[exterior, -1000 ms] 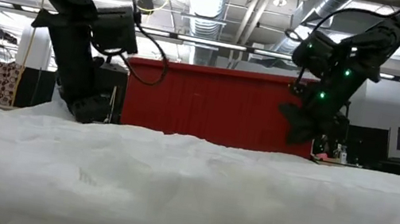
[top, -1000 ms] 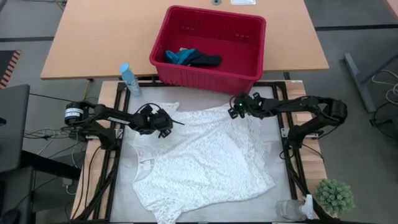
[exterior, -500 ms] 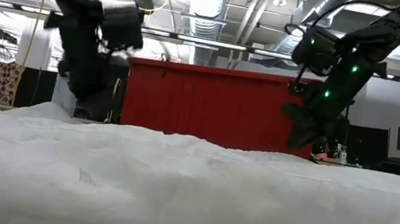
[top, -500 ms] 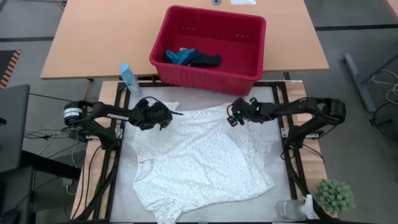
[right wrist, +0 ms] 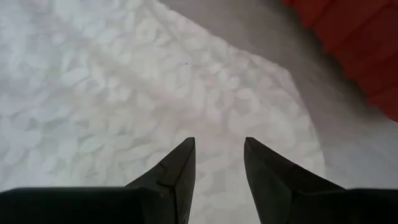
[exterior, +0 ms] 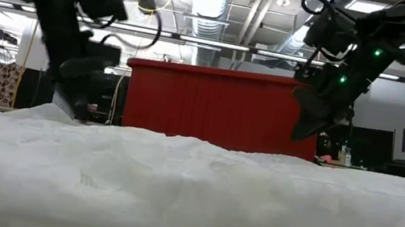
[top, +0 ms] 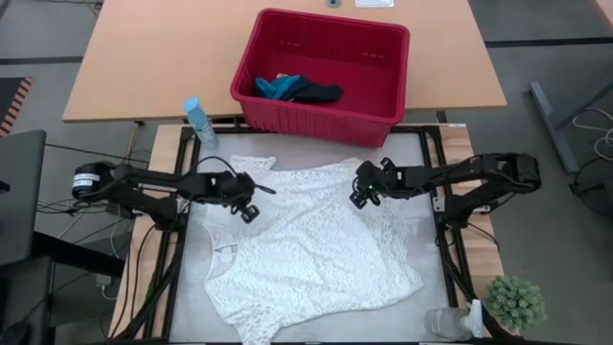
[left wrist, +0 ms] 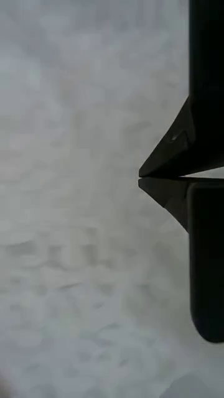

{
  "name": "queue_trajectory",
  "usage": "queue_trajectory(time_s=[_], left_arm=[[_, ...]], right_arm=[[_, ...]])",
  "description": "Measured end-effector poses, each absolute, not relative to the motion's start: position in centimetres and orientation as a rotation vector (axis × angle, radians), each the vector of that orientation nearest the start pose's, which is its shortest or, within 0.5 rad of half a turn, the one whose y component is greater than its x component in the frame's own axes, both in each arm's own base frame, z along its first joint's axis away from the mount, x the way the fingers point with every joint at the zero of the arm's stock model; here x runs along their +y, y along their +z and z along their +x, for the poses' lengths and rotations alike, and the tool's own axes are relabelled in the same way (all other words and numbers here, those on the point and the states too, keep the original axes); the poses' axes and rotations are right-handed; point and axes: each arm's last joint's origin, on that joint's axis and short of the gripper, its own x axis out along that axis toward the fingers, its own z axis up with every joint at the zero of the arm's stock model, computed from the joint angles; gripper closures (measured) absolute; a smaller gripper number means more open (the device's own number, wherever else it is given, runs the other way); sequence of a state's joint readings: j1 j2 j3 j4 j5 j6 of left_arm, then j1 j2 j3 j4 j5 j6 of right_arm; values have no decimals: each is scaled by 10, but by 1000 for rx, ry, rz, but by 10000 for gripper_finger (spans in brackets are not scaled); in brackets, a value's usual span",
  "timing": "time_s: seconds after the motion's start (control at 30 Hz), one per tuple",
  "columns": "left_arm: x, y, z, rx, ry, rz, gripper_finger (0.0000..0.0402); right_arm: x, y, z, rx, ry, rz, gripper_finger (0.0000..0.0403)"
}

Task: Fold Laundry from Bin
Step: Fold the white shirt

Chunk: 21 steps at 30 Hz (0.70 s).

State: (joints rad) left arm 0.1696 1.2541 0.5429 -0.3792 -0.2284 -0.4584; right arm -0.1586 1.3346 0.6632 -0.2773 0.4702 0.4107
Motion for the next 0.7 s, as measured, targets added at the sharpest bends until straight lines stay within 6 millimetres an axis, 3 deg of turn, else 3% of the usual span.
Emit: queue_trajectory(time_s=[0.13, 0.47, 0.6, 0.7], left_arm=[[41, 137, 192, 1044, 687, -399, 401], [65, 133, 181, 997, 1020, -203, 401], [69, 138, 187, 971, 989, -150, 401], [63, 154, 197, 915, 941, -98, 401]], right_arm=[[-46, 179, 238, 814, -744, 208, 243], [-45, 179, 238, 795, -774, 225, 243], [-42, 180, 239, 781, -768, 234, 243], [-37, 180, 241, 772, -740, 217, 243]])
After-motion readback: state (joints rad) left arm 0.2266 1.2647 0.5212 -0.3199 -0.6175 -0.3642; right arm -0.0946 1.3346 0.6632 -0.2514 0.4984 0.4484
